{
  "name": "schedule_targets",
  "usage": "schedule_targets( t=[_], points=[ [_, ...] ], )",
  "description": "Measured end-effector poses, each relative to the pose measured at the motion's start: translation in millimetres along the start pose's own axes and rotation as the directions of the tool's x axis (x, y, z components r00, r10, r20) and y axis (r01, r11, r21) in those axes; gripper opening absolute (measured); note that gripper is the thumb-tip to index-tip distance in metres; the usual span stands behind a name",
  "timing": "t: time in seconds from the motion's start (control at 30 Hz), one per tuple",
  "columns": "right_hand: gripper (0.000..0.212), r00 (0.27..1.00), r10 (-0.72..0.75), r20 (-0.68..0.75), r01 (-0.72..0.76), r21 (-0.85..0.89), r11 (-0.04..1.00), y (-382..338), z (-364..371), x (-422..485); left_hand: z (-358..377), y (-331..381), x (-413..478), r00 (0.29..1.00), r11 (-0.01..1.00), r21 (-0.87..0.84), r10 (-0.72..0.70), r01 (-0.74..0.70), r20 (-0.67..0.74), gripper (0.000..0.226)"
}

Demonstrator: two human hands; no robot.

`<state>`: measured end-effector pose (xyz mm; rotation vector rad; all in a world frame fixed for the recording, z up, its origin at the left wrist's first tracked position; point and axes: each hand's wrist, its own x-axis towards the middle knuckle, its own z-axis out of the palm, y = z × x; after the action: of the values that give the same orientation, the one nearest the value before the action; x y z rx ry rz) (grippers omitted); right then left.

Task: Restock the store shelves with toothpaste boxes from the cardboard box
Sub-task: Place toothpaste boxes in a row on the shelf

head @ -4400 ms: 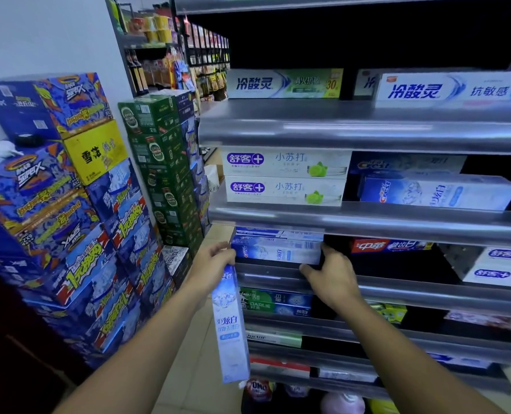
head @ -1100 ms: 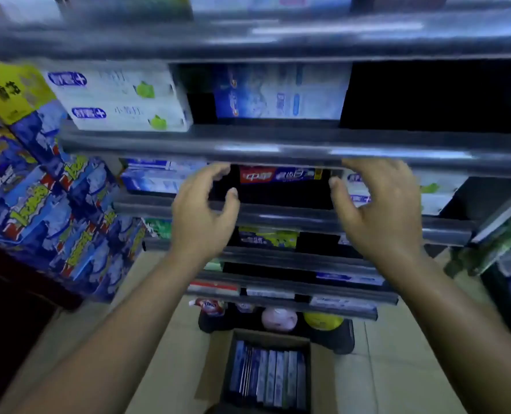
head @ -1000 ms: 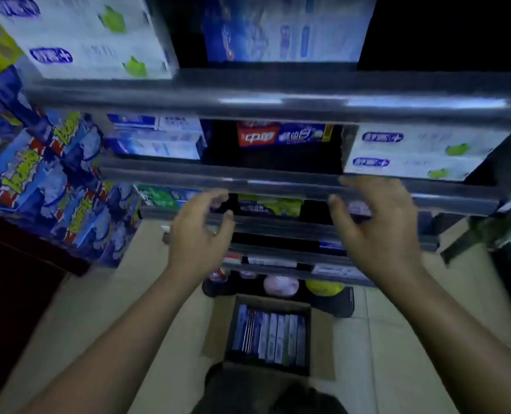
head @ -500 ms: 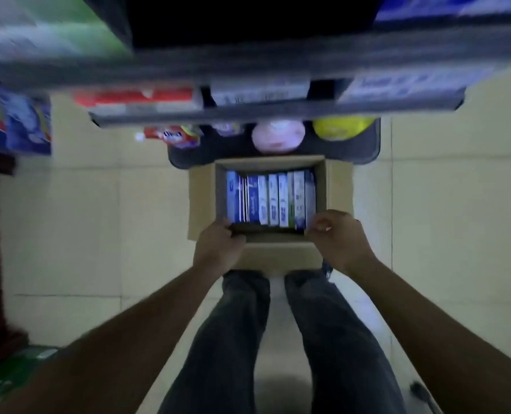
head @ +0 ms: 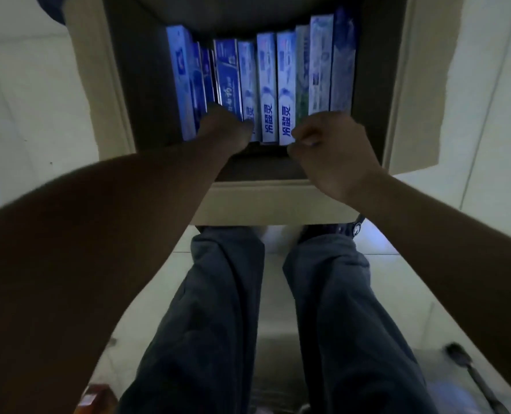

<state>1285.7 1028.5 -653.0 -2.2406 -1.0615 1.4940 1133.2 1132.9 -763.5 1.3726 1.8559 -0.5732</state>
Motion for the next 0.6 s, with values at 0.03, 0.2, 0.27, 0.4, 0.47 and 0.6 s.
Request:
schedule_targets(
  t=[0.03,0.2,0.27,0.4,0.47,0.6],
  points=[
    [0.008,1.000,-0.009,0.001,0.009,0.017,1.000,4.0,1.8,2.2,5.8,4.4,10.1,1.000,1.000,-0.013,-0.018,0.018,0.004,0.096],
    [0.010,1.000,-0.018,-0.016,0.018,0.052,0.998,20.4,3.1,3.9,19.5,13.2,45.7,0.995,0.989,0.112,-0.100,0.100,-0.011,0.083],
    [0.011,1.000,0.017,-0.020,-0.015,0.055,0.998,23.0,2.9,2.2,17.0,9.2,49.3,0.995,0.988,0.125,-0.093,0.090,0.024,0.066],
    [0.015,0.998,0.059,0.033,-0.062,0.110,0.992,19.9,-0.2,1.8,3.9,1.9,25.2,0.999,0.993,0.113,-0.033,0.035,-0.015,0.056],
    [0.012,0.998,0.066,-0.002,-0.065,0.108,0.992,12.9,-7.3,5.9,-7.8,0.7,0.9,0.999,0.991,0.133,0.012,-0.007,-0.038,0.057],
    [0.026,0.988,0.147,-0.056,-0.115,0.383,0.917,-7.1,-25.6,13.0,-38.8,-7.7,-56.7,0.942,0.921,0.204,0.337,-0.332,0.011,0.044]
  ],
)
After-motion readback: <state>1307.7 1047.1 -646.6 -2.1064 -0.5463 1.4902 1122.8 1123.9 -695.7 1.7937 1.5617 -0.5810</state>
